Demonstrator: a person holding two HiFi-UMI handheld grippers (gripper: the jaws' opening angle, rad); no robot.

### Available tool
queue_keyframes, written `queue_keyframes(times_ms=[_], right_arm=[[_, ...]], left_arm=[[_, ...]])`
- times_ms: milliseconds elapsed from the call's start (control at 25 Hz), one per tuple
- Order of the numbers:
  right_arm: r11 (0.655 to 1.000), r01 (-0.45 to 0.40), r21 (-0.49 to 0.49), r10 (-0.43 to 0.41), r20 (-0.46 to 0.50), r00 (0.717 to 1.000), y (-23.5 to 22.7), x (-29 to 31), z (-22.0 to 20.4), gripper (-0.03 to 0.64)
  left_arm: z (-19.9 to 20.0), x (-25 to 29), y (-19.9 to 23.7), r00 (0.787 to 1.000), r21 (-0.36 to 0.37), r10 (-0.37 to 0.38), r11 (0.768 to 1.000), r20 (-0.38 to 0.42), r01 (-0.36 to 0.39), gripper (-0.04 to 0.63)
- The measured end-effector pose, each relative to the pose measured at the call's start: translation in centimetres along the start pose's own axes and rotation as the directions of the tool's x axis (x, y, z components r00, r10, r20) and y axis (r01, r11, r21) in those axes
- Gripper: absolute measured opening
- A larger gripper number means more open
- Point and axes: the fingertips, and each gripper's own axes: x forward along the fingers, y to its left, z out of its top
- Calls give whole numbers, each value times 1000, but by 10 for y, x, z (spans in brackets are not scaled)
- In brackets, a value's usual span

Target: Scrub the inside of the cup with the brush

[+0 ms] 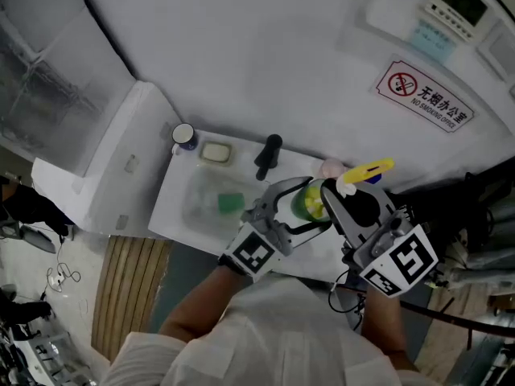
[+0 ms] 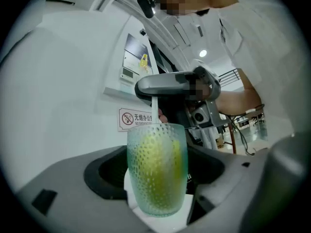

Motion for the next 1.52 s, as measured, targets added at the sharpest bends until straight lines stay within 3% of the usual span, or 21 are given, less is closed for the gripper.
queue_keyframes(times_ms=[280,440,720,1000,1320,1520], right_arm=[[997,45,-61,-38,116,992,3,-9,50,21],[998,64,-23,-59,174,983,-3,-14,57,21],[998,37,46,-41,100,994,5,2,13,20],[996,84,42,-92,231,969,-6,-22,58,20],[993,63,101,-76,130,989,-1,-9,11,20],[994,46,94,-61,159,985,1,-17,31,20]], left_arm=[[-8,-3,0,1000,-23,-1,1000,-6,1,348],[-2,-5,5,1000,-29,8,1000,6,-7,348],[12,-3,3,1000,7,0,1000,8,0,348],[5,-4,-4,1000,0,-10,1000,-6,10,348],[11,-1,-6,1000,4,-13,1000,3,13,348],[8,-4,-6,1000,5,-8,1000,-11,8,348]])
